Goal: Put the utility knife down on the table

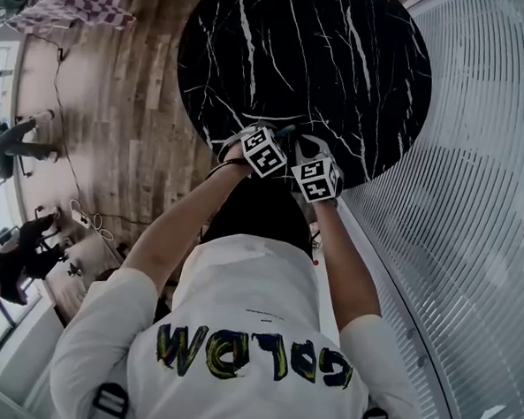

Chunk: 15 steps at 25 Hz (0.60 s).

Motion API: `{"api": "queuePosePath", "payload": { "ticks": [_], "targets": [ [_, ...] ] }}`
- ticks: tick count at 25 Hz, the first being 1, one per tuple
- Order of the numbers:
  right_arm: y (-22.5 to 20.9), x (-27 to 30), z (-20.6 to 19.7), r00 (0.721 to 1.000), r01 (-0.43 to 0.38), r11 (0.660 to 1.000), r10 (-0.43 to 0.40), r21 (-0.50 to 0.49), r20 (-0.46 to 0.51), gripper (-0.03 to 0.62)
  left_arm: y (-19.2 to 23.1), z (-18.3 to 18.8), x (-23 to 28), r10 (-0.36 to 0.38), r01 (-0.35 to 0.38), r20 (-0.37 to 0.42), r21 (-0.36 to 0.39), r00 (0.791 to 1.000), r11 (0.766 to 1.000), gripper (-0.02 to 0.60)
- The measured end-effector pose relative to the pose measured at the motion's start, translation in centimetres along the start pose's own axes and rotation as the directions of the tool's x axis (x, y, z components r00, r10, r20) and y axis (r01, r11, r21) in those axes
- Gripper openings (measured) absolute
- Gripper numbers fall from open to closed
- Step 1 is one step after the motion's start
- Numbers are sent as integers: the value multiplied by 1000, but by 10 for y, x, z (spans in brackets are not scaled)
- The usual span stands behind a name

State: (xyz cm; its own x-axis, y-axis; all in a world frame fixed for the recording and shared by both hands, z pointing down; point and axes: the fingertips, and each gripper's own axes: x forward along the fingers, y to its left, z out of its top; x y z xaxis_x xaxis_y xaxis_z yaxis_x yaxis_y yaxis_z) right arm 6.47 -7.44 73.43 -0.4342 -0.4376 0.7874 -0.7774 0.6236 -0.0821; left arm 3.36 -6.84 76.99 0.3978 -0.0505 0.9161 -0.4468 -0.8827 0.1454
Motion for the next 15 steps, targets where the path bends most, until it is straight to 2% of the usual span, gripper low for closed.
{"api": "queuePosePath", "payload": {
  "ticks": [6,15],
  "targets": [
    [3,5,-11,1000,-14,1000,14,9,-26,2,2,-9,12,-13,14,-65,18,998,1000,75],
    [0,5,-16,999,-15,999,16,51,-28,2,1,-9,13,-35,40,-113,45,993,998,77]
  ]
}}
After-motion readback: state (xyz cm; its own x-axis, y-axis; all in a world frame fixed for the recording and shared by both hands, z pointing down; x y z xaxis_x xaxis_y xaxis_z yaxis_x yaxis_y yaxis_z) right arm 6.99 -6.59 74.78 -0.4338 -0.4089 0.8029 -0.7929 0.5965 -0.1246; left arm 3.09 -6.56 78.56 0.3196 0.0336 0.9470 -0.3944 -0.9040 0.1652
